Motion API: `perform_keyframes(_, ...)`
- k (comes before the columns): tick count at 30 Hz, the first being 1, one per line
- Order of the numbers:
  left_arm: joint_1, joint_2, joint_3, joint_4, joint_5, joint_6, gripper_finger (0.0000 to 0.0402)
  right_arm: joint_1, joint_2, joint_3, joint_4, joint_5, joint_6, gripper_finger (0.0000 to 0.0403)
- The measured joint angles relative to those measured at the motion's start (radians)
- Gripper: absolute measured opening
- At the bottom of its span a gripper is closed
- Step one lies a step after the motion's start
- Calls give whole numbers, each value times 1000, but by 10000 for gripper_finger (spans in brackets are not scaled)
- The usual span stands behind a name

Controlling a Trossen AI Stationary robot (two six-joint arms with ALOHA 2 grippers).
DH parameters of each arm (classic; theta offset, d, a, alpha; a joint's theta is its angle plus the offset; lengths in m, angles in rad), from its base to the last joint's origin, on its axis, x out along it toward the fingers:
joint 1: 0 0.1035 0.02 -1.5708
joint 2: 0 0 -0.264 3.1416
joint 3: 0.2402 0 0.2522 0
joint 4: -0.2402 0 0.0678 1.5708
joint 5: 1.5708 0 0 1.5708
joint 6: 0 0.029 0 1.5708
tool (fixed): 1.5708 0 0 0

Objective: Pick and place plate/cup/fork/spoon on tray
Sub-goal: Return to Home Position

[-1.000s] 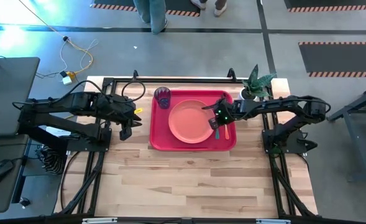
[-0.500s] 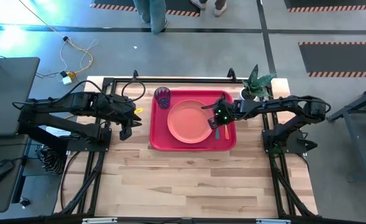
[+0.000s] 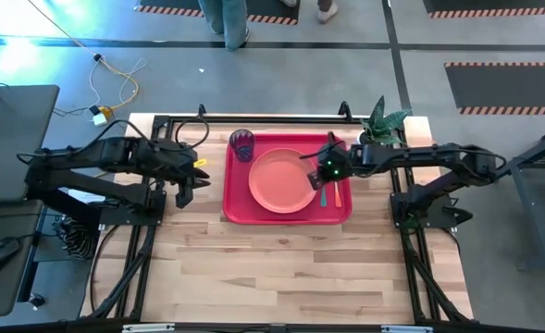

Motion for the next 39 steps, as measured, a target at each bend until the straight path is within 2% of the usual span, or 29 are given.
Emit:
perform_keyframes(11,0,-205,-257,316,86,-26,92,132,-34,253,-93,98,-89,67)
perform_keyframes(22,0,-416,-507,558,85,1,92,210,-33,462,-40,99,-281,67)
perform_keyframes(27,0,-510,-622,676,77,6,92,214,-33,495,15,99,-316,67)
perform_keyframes(34,0,-589,-811,979,74,55,92,214,-33,500,41,98,-316,67)
perform_keyframes(39,0,-637,-912,1030,75,34,92,222,-33,500,41,84,-316,67)
